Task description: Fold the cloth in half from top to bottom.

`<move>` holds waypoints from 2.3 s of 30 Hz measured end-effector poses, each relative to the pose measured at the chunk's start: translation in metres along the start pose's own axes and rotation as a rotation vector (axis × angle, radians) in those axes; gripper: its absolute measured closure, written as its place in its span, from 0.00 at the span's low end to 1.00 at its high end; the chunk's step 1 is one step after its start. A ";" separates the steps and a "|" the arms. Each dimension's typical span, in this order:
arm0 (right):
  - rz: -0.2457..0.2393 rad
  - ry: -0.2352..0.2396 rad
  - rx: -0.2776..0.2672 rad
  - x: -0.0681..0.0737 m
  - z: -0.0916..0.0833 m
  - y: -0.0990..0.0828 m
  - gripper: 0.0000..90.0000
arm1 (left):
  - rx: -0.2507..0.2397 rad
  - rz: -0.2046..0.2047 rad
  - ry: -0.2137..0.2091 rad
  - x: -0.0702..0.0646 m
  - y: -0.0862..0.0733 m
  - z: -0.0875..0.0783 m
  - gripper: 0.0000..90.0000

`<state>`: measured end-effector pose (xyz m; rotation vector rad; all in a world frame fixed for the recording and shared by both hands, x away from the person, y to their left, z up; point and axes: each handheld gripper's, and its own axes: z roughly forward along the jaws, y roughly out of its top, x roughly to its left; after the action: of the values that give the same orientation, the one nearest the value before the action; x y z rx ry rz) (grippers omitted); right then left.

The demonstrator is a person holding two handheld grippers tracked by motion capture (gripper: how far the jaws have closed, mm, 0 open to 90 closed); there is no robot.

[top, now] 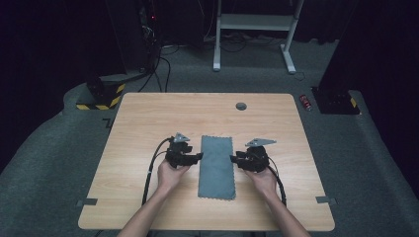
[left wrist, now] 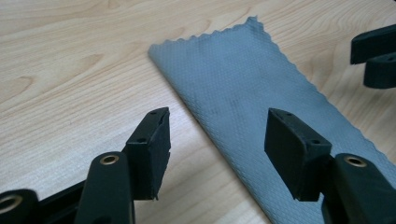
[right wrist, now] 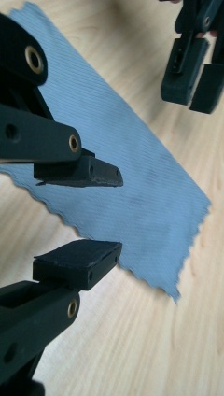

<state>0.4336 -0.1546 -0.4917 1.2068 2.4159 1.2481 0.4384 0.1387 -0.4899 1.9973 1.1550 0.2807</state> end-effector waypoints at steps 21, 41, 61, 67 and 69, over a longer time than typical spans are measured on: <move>0.063 -0.047 0.004 -0.018 0.017 0.033 0.69 | 0.026 0.008 0.073 0.016 0.039 0.023 0.48; 0.114 -0.156 0.060 -0.035 0.062 0.050 0.73 | 0.076 -0.053 0.132 0.024 0.044 0.065 0.55; 0.043 -0.206 0.112 -0.033 0.082 0.052 0.87 | 0.097 0.046 0.190 0.014 0.044 0.076 0.67; 0.052 -0.186 0.116 -0.037 0.080 0.051 0.95 | 0.094 0.051 0.163 0.014 0.044 0.076 0.79; 0.049 -0.182 0.117 -0.038 0.080 0.051 0.97 | 0.094 0.048 0.159 0.015 0.044 0.076 0.82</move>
<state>0.5261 -0.1166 -0.5127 1.3557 2.3669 0.9736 0.5154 0.0993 -0.5109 2.1179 1.2397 0.4240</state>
